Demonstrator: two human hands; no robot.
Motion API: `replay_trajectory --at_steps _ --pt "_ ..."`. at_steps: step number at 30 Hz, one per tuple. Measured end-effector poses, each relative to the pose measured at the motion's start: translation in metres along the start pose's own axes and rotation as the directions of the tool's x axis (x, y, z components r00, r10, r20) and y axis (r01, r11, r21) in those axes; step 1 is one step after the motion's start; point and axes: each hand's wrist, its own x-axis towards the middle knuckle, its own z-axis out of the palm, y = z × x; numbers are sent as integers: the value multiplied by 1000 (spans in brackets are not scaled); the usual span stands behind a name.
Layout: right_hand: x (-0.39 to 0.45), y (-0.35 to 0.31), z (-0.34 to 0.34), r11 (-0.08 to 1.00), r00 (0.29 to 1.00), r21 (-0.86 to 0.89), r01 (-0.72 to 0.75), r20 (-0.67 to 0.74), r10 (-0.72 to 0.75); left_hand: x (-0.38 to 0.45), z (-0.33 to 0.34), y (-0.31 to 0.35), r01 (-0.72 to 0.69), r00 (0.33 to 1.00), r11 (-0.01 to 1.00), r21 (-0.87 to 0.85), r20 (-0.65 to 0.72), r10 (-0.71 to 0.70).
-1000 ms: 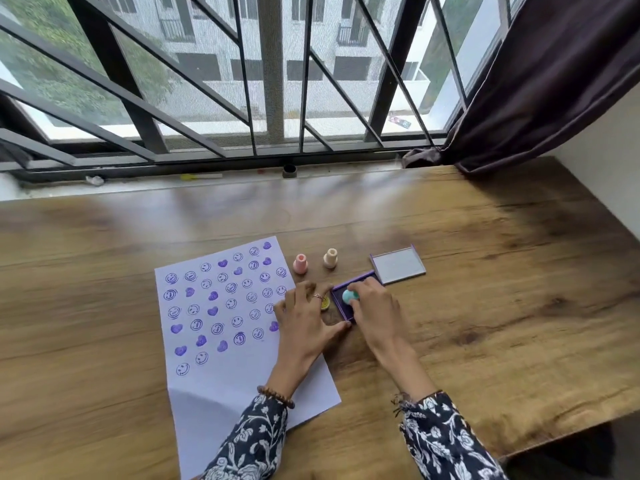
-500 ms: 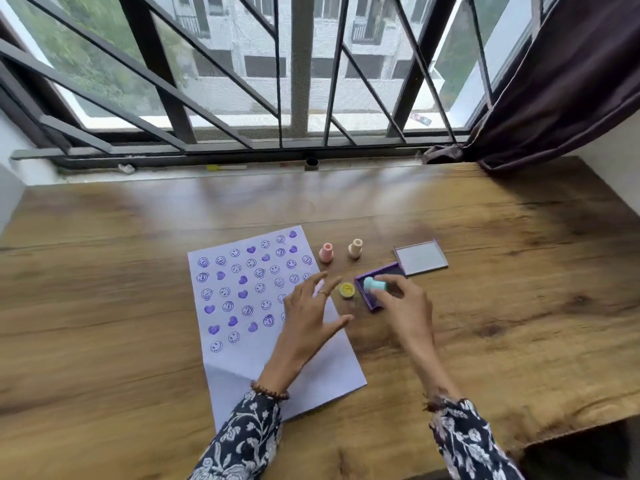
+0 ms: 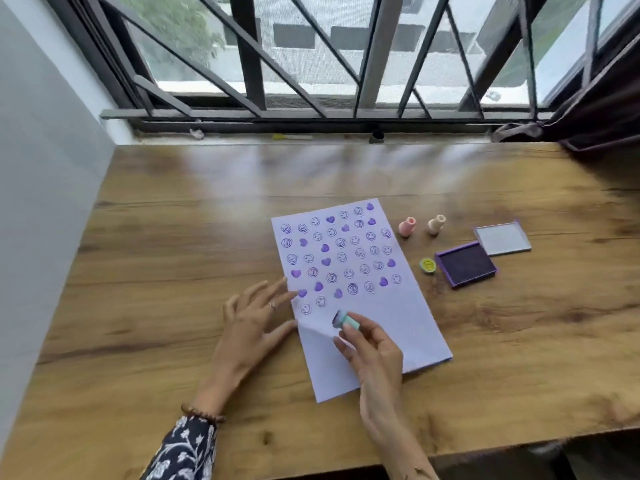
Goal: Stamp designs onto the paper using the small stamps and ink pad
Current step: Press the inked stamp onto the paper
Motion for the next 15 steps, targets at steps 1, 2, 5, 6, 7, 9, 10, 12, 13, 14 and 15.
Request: replay_trajectory --at_steps 1,2,5,6,7,9,10,12,13,14,15 --pt "-1 6 6 994 998 -99 46 -29 -49 0 0 -2 -27 999 999 21 35 26" --pt "-3 10 11 972 993 -214 97 -51 -110 1 1 -4 -46 997 998 39 68 43" --pt "-6 18 22 816 946 -508 274 -11 -325 2 3 -6 -66 992 997 46 109 61" --pt "-6 20 25 736 920 -588 335 35 -391 2 3 -6 -63 992 997 41 114 58" --pt "-6 21 28 639 889 -661 394 96 -448 2 4 -7 -62 991 997 46 118 56" --pt "-7 25 33 422 823 -769 481 230 -520 1 5 -8 -58 992 996 63 117 50" --pt "-6 26 35 326 796 -800 503 283 -536 1 5 -8 -53 993 997 60 112 46" --pt "-6 27 37 174 759 -835 522 362 -541 1 4 -7 -45 994 998 52 107 39" --pt "-7 27 38 110 750 -846 521 393 -532 2 4 -7 -45 993 998 53 107 39" --pt "-8 27 39 51 743 -853 520 422 -520 2 5 -7 -46 993 998 52 107 40" --pt "-9 26 39 -1 737 -854 520 449 -505 2 5 -7 -46 994 998 49 106 41"
